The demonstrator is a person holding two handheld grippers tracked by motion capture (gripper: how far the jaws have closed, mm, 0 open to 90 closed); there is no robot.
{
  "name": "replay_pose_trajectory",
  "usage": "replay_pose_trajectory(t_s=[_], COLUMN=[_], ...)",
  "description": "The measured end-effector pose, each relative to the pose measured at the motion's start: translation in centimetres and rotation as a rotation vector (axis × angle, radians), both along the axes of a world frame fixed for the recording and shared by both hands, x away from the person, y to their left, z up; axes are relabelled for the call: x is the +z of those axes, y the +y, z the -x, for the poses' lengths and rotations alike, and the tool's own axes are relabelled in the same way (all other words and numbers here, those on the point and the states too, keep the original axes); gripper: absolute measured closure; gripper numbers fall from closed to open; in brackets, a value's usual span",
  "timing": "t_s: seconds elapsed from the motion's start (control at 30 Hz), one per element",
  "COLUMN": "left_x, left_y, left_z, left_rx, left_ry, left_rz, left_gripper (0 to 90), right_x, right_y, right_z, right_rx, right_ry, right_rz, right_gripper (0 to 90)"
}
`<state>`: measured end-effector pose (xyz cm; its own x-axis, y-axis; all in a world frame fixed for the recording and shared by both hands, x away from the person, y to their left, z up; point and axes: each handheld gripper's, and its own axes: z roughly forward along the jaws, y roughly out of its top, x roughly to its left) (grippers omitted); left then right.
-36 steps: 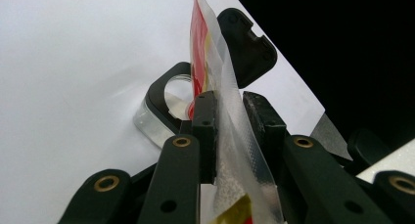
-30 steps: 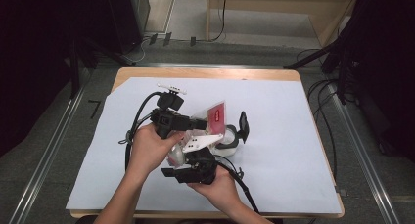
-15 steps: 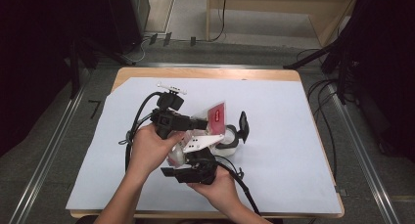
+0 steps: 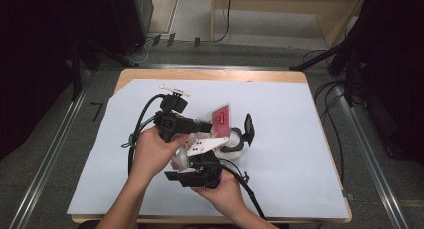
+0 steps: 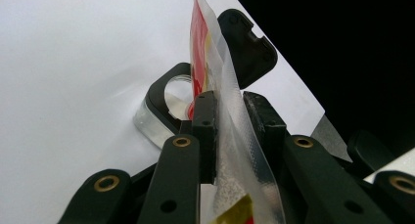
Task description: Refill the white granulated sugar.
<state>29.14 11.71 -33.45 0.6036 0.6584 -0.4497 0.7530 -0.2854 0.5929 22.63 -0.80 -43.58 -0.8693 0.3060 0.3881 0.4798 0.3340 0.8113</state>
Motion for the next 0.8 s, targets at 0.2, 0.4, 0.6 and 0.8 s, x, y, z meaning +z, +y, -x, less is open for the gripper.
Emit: replay_pose_trajectory(t_s=[0.2, 0.4, 0.6, 0.8], left_x=[-0.05, -0.10, -0.10, -0.10], left_y=[0.01, 0.03, -0.02, -0.01], left_z=[0.00, -0.02, 0.01, 0.01], left_rx=[0.000, -0.001, 0.001, 0.001], left_ry=[-0.001, 0.002, 0.000, -0.001], left_rz=[0.004, 0.003, 0.004, 0.004], left_gripper=[76.7, 77.0, 77.0, 77.0], right_x=[0.00, -0.03, -0.02, -0.02], right_y=[0.02, 0.07, 0.06, 0.07], right_z=[0.02, 0.04, 0.07, 0.06], right_rx=[-0.002, -0.001, -0.003, -0.002], right_ry=[0.001, -0.001, 0.001, 0.001], right_rz=[0.001, 0.005, 0.004, 0.004], right_gripper=[62.4, 62.4, 62.4, 62.4])
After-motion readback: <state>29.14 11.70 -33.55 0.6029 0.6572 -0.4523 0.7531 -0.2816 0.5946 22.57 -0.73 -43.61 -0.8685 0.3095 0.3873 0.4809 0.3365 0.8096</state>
